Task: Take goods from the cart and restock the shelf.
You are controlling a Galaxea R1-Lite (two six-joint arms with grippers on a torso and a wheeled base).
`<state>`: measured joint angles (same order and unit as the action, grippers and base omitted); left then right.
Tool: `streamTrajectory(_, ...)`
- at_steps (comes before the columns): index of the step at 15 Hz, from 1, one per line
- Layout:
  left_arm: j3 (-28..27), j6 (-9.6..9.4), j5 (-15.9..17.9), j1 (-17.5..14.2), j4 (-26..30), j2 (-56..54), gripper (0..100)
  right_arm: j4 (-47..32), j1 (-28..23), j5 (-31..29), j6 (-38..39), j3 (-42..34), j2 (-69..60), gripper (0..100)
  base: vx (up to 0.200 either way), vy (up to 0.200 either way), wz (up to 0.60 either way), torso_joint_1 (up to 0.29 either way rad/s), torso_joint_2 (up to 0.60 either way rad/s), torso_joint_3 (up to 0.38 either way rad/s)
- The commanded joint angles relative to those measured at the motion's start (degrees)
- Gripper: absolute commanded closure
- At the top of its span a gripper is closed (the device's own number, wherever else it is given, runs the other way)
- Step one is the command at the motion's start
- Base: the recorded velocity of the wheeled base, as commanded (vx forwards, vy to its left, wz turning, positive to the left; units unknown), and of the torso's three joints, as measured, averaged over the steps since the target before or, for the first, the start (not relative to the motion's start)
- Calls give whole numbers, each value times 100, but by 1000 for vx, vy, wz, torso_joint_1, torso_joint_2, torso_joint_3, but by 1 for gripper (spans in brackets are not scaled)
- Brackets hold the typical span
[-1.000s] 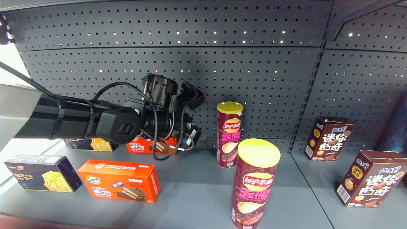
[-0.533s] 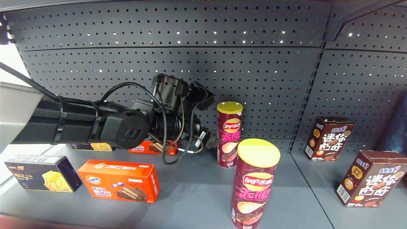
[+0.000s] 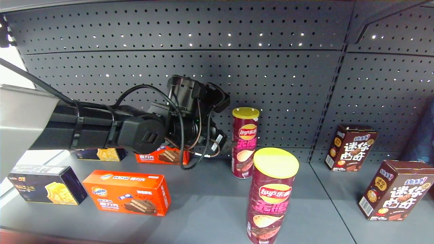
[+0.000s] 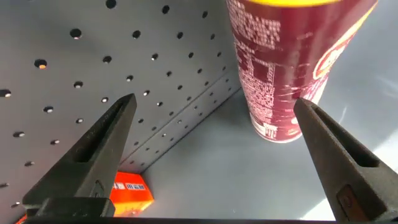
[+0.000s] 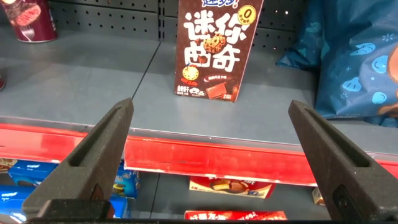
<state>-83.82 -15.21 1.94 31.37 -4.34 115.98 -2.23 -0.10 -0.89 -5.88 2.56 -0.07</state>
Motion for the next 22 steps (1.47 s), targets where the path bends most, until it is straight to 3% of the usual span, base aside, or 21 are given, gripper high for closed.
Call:
streamTrajectory(1,-90,1,0,1,3,135,0,3,1,1,-1,-1,7,0,0,0,0,0,0,0)
streamTrajectory(10,-3,45,-53,159,12,30,0,3,1,1,-1,-1,7,0,0,0,0,0,0,0)
streamTrajectory(17,718,45,-44,89,38,-1069,0,3,1,1,-19,-1,7,0,0,0,0,0,0,0)
streamTrajectory(22,1342,18,8,-236,-23,-2141,0,-5,1,1,-19,-1,7,0,0,0,0,0,0,0)
